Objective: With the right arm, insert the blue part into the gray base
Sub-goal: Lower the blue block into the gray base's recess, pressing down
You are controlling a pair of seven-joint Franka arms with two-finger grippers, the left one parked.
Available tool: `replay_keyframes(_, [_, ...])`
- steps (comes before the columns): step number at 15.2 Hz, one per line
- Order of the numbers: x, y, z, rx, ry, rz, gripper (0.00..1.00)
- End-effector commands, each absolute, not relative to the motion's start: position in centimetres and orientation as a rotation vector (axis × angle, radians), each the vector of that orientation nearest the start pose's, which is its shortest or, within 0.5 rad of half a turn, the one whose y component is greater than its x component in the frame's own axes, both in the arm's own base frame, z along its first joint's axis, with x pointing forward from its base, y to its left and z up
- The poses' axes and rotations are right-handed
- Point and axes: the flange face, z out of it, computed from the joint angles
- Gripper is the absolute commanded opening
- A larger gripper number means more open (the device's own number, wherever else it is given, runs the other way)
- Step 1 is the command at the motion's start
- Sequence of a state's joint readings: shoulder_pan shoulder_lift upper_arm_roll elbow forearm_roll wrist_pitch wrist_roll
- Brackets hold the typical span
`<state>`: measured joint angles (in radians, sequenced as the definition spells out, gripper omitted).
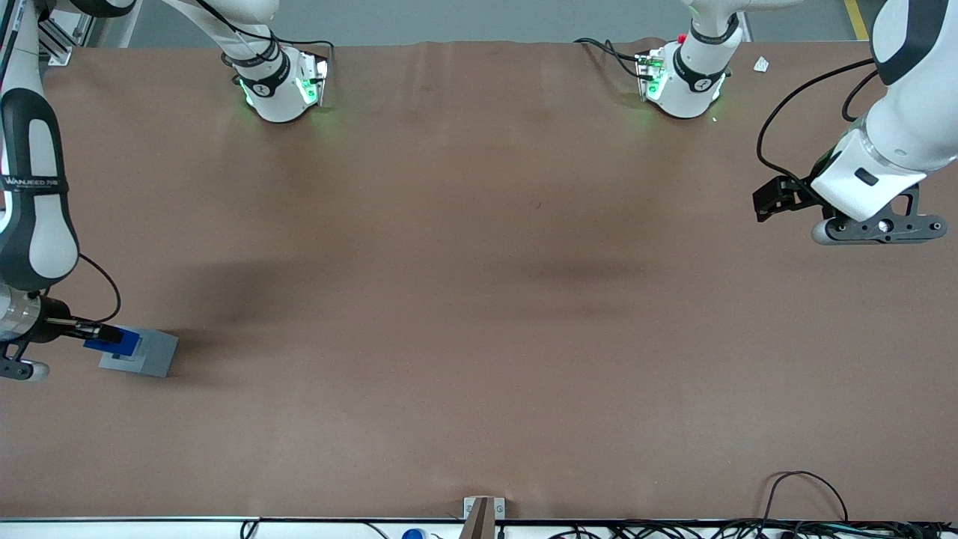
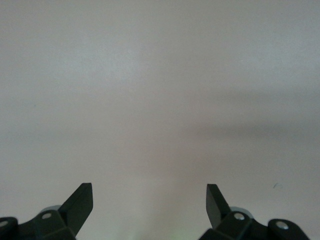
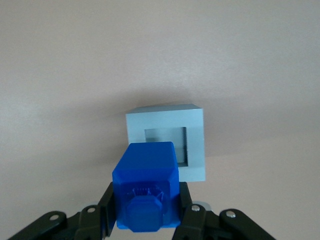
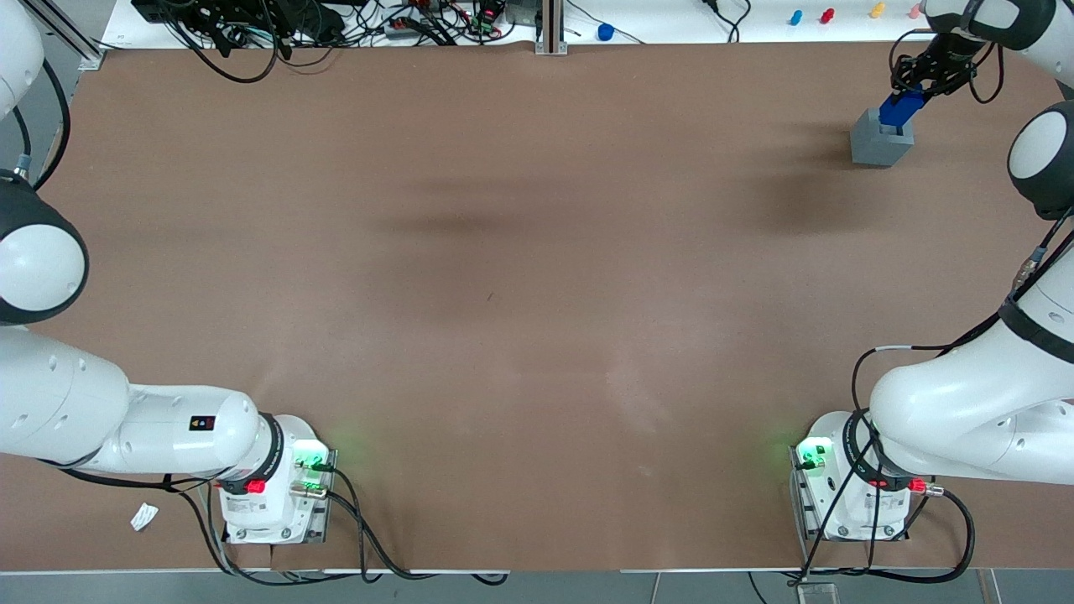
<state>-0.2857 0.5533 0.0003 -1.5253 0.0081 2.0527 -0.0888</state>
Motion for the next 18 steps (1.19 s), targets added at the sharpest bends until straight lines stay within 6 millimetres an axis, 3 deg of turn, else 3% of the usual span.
replay_keyframes(1, [66.8, -19.9, 33.9, -3.095, 0.31, 0.039, 0.01])
replay_keyframes(6, [66.5, -20.1, 31.1, -3.105, 0.261, 0.107, 0.01])
replay_keyframes(18, [66.6, -20.6, 30.2, -3.109, 0.212, 0.114, 0.01])
